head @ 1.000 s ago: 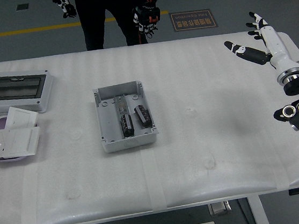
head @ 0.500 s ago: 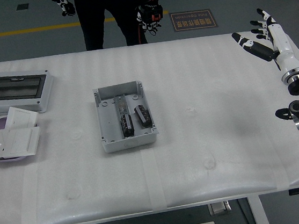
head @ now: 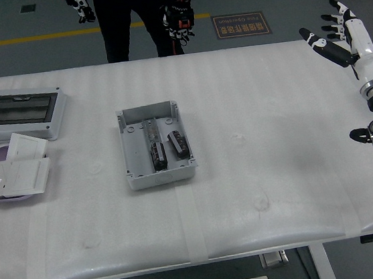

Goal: Pick up the battery,place it into the box

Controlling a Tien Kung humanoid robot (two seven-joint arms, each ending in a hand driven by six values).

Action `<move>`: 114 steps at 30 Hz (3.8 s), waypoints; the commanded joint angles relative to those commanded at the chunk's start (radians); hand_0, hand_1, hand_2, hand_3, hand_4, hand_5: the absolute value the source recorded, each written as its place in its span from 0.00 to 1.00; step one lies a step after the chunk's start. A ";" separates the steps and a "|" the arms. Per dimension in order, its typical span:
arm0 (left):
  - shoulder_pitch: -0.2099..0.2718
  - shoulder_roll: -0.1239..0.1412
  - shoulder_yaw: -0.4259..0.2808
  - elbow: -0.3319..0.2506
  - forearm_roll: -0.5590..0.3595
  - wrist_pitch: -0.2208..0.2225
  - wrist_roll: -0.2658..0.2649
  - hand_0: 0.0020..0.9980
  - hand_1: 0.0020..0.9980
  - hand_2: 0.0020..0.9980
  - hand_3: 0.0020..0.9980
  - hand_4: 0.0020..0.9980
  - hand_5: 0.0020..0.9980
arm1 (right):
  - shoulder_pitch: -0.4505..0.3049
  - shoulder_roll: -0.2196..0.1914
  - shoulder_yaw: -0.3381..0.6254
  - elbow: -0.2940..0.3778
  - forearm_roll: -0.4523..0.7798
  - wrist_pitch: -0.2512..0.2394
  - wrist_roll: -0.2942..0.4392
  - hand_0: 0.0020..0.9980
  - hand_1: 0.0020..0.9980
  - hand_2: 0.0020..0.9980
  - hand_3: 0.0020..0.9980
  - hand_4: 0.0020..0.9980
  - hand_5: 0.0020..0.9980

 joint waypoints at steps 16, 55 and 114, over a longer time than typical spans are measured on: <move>0.002 0.007 -0.015 0.003 0.019 -0.006 0.004 0.61 0.66 0.58 0.56 0.54 0.39 | -0.008 0.011 -0.014 0.016 -0.008 -0.002 -0.002 0.75 0.77 0.84 0.97 0.86 0.51; 0.023 0.015 -0.034 -0.003 0.051 -0.011 0.018 0.61 0.66 0.58 0.56 0.57 0.40 | -0.080 -0.048 0.141 0.050 -0.017 -0.003 0.002 0.75 0.76 0.84 0.95 0.85 0.50; 0.000 0.022 -0.027 0.002 0.036 -0.010 0.010 0.60 0.66 0.58 0.56 0.58 0.39 | -0.075 -0.029 0.131 -0.010 -0.063 0.001 -0.025 0.75 0.76 0.84 0.95 0.84 0.51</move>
